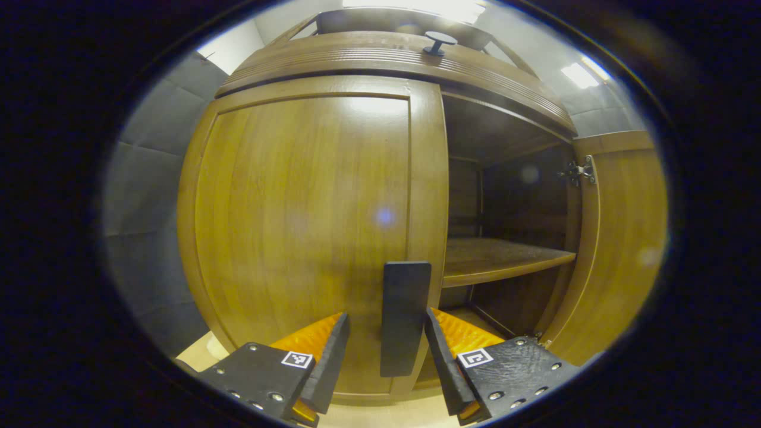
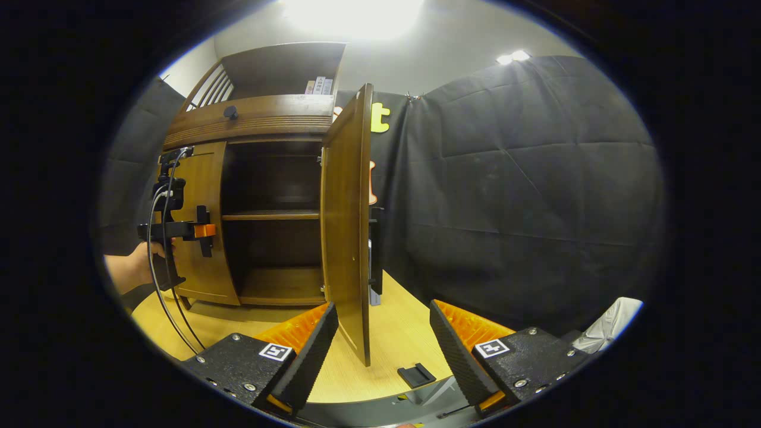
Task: Open the right door of the double-door shoe cabinet with the right hand, and open the left door with the left hand.
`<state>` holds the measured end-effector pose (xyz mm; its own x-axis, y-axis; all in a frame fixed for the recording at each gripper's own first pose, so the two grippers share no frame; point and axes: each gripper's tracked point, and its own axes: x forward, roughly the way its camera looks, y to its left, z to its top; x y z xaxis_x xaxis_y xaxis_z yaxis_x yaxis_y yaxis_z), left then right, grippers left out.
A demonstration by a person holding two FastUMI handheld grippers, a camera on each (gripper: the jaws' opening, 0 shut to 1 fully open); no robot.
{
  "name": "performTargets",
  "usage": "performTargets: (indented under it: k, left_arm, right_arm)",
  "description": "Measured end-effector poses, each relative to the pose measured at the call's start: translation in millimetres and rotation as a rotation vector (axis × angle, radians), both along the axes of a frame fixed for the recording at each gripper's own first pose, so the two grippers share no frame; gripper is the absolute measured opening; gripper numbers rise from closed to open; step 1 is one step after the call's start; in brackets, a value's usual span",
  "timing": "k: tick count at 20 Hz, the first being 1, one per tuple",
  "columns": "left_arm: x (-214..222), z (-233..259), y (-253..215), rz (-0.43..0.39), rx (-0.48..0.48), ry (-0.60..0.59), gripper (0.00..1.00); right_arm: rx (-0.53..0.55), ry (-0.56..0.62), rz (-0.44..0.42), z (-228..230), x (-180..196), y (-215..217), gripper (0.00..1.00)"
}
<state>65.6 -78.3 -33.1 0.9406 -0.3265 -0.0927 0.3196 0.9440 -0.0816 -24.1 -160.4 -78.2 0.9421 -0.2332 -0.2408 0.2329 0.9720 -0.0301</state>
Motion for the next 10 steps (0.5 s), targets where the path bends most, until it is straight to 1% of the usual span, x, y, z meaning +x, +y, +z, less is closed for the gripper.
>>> performTargets:
  k: [2, 4, 6, 10]
  left_arm:
    - [-2.4, 4.7, -10.0, -0.011, 0.010, 0.001, 0.45]
    - [-4.8, 2.0, -9.5, -0.012, 0.036, 0.003, 0.23]
    - [-10.9, 4.4, -6.4, -0.024, 0.023, 0.008, 0.19]
    - [-39.0, 2.2, 7.2, -0.061, -0.006, 0.015, 0.21]
  right_arm:
    - [-0.007, -0.001, 0.010, -0.2, 1.1, 1.7, 0.95]
    - [-0.003, -0.002, 0.014, 0.5, 3.1, 4.5, 0.95]
    - [0.011, -0.012, 0.016, 1.2, 6.5, 8.1, 0.95]
    - [0.035, -0.002, 0.036, -3.2, 12.1, 18.0, 0.95]
